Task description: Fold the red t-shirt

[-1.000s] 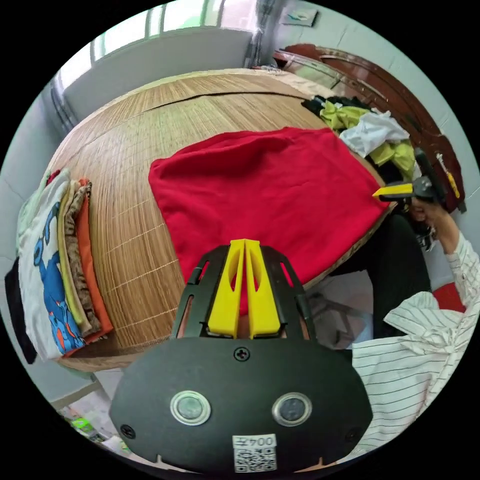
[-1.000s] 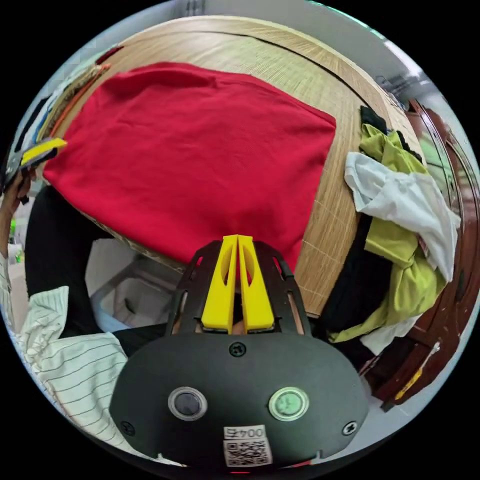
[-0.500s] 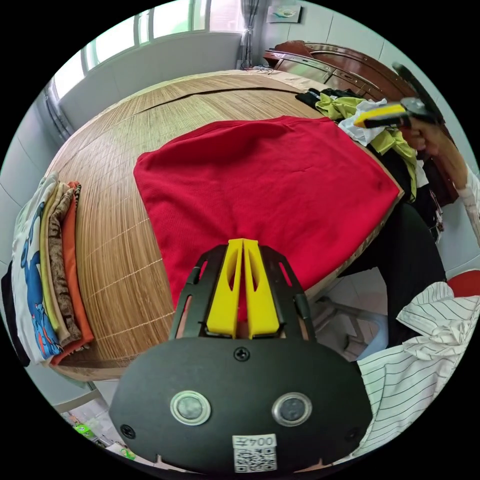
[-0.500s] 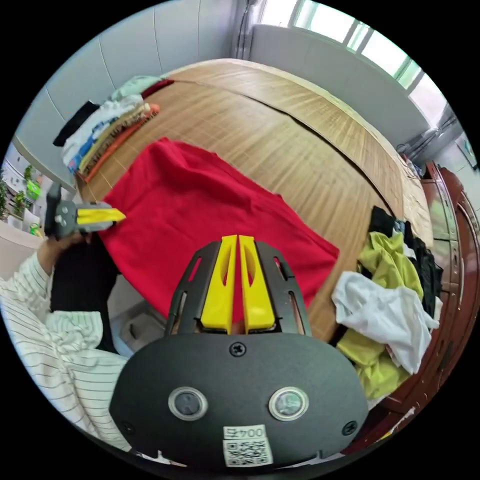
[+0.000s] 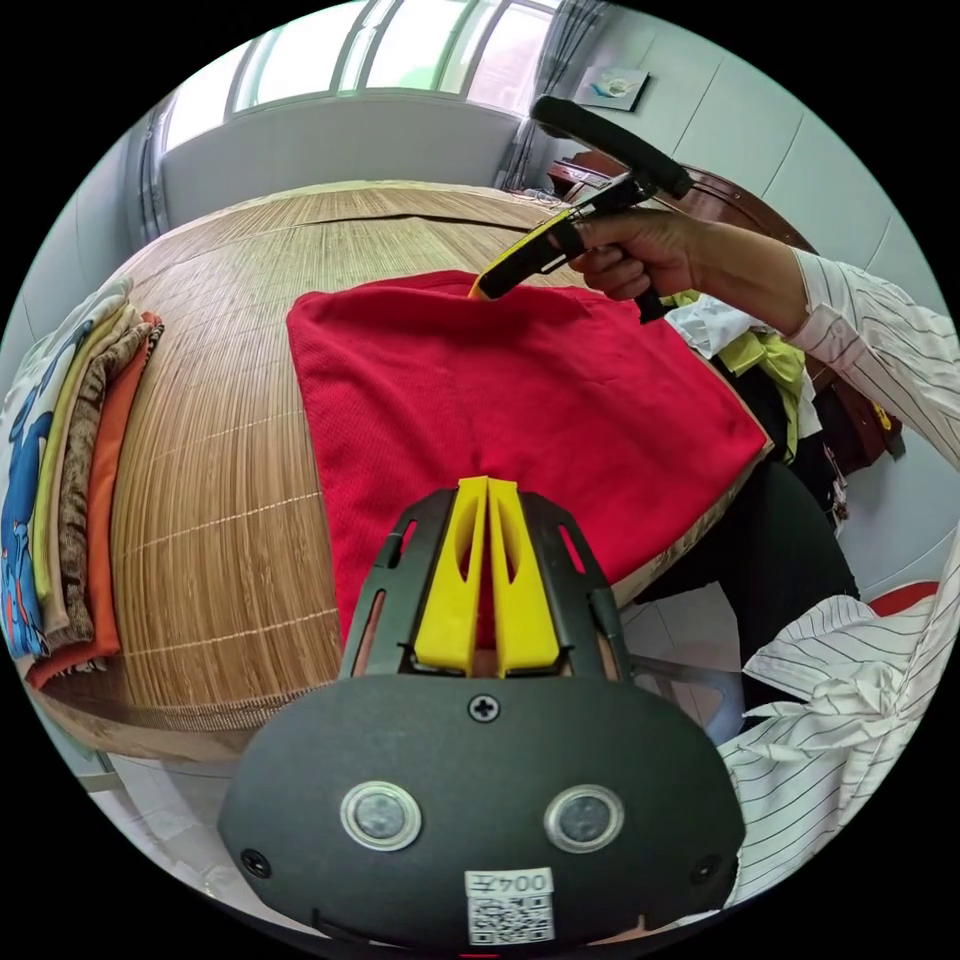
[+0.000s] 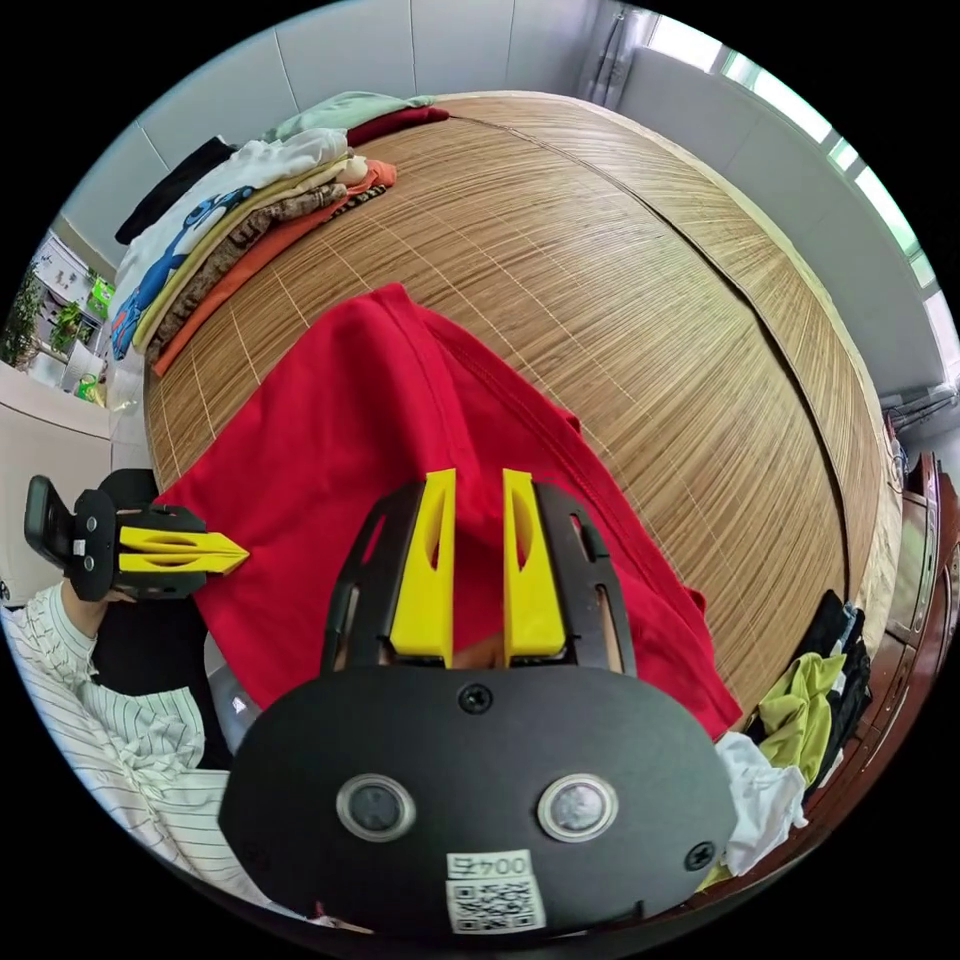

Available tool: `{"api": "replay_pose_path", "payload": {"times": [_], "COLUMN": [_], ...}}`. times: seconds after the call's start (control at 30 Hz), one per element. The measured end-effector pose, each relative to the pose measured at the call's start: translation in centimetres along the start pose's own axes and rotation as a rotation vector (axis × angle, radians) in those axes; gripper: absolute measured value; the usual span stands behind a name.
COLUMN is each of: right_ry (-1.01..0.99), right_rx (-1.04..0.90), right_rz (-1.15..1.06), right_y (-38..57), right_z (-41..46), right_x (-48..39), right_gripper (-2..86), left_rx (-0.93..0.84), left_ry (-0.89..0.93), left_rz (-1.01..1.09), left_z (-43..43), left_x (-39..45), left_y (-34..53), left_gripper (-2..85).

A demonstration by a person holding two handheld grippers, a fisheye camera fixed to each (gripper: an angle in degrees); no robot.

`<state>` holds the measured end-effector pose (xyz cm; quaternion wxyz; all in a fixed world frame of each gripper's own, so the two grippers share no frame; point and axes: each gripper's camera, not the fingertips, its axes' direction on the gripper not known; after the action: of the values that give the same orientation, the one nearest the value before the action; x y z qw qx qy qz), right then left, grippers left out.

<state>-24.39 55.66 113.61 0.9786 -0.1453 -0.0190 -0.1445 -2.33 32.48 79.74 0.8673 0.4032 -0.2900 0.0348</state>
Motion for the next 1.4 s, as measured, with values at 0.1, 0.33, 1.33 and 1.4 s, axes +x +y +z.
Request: {"api": "replay_pose_path", "payload": {"times": [0.1, 0.33, 1.33, 1.4], "right_ry": [0.041, 0.104, -0.118, -0.177], "right_rx": [-0.021, -0.030, 0.272, 0.287], "right_rz": [-0.011, -0.071, 0.612, 0.653], "right_y": [0.4, 0.9, 27.2, 29.2], "right_z": [1.4, 2.8, -2.3, -1.8], "right_x": [-0.9, -2.6, 19.5, 21.2], "right_gripper": [9.6, 6.2, -0.6, -0.7], "left_rx": [0.007, 0.014, 0.230, 0.220], "left_ry": [0.004, 0.000, 0.124, 0.069], "left_rz": [-0.003, -0.005, -0.135, -0.133], "left_z": [0.1, 0.4, -4.4, -3.2], "left_x": [-0.4, -1.0, -7.1, -8.2], "left_y": [0.2, 0.2, -9.6, -12.9], "left_gripper": [0.3, 0.4, 0.2, 0.2]}}
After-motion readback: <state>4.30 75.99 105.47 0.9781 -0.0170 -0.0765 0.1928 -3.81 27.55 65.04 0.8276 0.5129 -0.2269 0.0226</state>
